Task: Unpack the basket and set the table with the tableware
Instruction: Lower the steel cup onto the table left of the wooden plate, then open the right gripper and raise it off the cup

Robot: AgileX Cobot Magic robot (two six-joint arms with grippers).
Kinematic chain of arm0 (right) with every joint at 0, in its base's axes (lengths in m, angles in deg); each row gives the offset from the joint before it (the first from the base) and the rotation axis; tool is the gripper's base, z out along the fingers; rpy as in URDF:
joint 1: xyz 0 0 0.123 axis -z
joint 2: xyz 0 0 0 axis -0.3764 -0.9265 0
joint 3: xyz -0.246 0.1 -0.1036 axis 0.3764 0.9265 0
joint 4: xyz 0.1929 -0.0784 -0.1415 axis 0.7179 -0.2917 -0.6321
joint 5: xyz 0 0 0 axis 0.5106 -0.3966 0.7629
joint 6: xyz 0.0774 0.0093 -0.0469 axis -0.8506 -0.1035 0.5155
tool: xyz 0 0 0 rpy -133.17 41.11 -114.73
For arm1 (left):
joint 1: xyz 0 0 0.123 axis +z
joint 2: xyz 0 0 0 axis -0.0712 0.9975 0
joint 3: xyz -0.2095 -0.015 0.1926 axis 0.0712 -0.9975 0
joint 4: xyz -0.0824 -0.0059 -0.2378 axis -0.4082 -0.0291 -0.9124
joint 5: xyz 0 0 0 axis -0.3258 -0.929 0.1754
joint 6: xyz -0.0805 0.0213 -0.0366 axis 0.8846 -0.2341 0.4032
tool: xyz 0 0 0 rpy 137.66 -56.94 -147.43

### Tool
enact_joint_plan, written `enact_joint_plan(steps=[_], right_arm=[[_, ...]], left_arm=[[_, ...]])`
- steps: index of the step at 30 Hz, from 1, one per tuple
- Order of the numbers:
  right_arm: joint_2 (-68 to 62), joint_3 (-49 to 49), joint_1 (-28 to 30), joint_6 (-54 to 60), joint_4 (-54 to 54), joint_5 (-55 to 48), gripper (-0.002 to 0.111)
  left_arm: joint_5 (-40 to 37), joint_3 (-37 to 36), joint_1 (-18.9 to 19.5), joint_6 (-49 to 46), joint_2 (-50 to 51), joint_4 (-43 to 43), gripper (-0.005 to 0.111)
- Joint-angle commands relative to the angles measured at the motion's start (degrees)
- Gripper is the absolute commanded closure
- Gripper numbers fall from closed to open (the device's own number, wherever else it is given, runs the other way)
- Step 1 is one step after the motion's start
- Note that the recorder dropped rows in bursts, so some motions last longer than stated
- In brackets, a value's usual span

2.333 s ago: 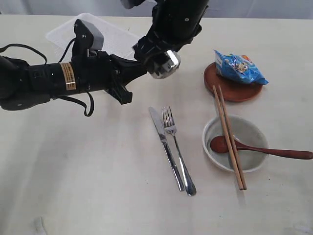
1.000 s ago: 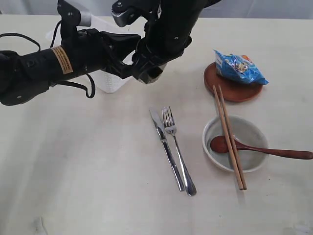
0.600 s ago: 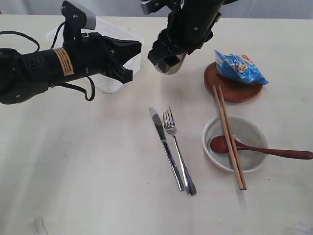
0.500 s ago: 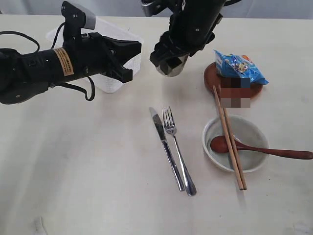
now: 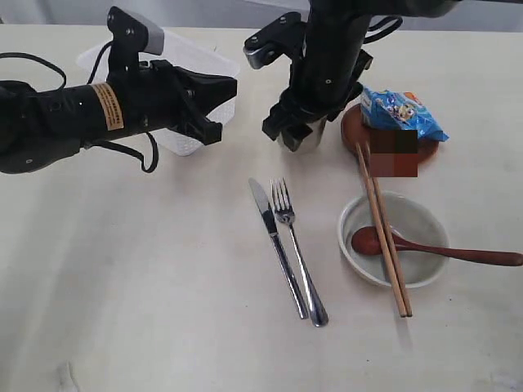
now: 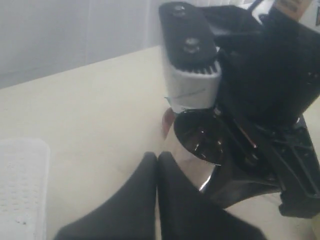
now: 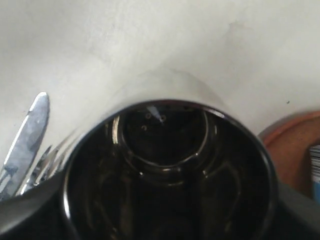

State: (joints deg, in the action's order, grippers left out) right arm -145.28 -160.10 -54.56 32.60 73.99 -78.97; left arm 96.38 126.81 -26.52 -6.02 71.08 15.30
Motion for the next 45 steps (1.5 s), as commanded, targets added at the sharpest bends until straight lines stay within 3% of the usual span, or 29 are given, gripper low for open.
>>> enact_joint_plan(steps=[1, 12, 14, 17, 18, 20, 36, 40, 45], right_arm=[[-1.13, -0.43, 0.38, -1.50, -3.58, 0.87, 0.109], [-4.54, -0.43, 0.38, -5.79, -4.47, 2.56, 0.107], [-4.54, -0.43, 0.38, -5.56, -2.63, 2.56, 0.091], [-4.54, -0.43, 0.38, -5.31, -1.67, 2.36, 0.044], [-4.54, -0.76, 0.38, -5.31, -1.67, 1.98, 0.035], [-4.54, -1.68, 0.38, -5.31, -1.67, 0.76, 0.027], [-0.68, -11.75, 0.38, -5.75, -2.32, -8.44, 0.027], [4.60, -11.74, 0.38, -5.88, -2.32, -6.32, 0.046], [11.19, -11.74, 0.38, -6.12, -1.48, -7.02, 0.087]], left_arm=[[-0.36, 0.00, -0.19, 0.27, -0.40, -0.01, 0.107], [-0.47, 0.00, -0.19, 0.27, -0.40, 1.08, 0.107], [-0.47, 0.00, -0.19, 0.27, -0.40, 1.08, 0.107], [-0.58, 0.00, -0.19, 1.34, -0.40, 1.27, 0.107], [-0.70, 0.00, -0.19, 1.34, -0.40, 1.27, 0.107], [-0.70, 0.00, -0.19, 1.34, -0.40, 1.27, 0.107], [-1.33, 0.00, -0.19, 3.02, -0.59, 2.17, 0.107], [-1.56, 0.00, -0.19, 4.55, -1.61, 2.17, 0.107], [-4.75, -0.91, -0.19, 5.86, -8.00, 2.17, 0.107]])
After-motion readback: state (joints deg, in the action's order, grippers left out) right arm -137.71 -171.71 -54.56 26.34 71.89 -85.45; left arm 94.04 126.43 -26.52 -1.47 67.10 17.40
